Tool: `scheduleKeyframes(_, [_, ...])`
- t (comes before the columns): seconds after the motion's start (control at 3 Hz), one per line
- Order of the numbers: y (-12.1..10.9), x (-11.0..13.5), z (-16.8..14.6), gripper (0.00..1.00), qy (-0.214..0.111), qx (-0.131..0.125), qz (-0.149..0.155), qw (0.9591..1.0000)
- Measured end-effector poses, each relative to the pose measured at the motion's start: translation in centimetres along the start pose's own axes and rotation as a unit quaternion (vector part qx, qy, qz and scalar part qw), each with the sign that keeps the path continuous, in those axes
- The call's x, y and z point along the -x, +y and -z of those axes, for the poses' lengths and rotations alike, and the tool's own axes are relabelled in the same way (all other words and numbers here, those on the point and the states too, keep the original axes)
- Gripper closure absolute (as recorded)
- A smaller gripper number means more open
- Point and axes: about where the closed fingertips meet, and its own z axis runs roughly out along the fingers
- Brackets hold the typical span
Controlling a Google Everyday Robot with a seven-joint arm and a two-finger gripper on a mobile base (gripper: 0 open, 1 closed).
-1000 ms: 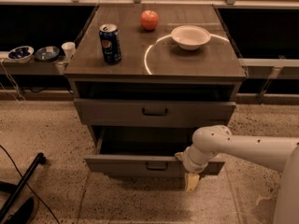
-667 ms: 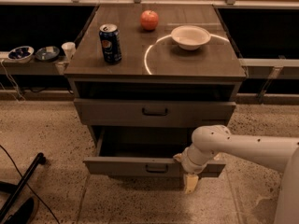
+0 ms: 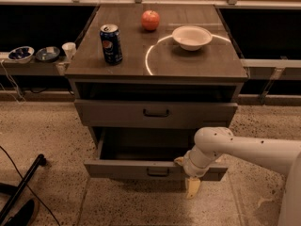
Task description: Open middle drawer
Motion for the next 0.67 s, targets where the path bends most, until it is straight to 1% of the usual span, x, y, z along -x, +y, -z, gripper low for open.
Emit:
scheduleKeyframes(0.33, [0.76,-0.04,0.15,0.21,-0.005,0.009,-0.006,0.9999])
scheduleKeyframes(0.67, [1.40,-0.23,0.54,0.37,-0.010,0.020,-0.018,0.9996])
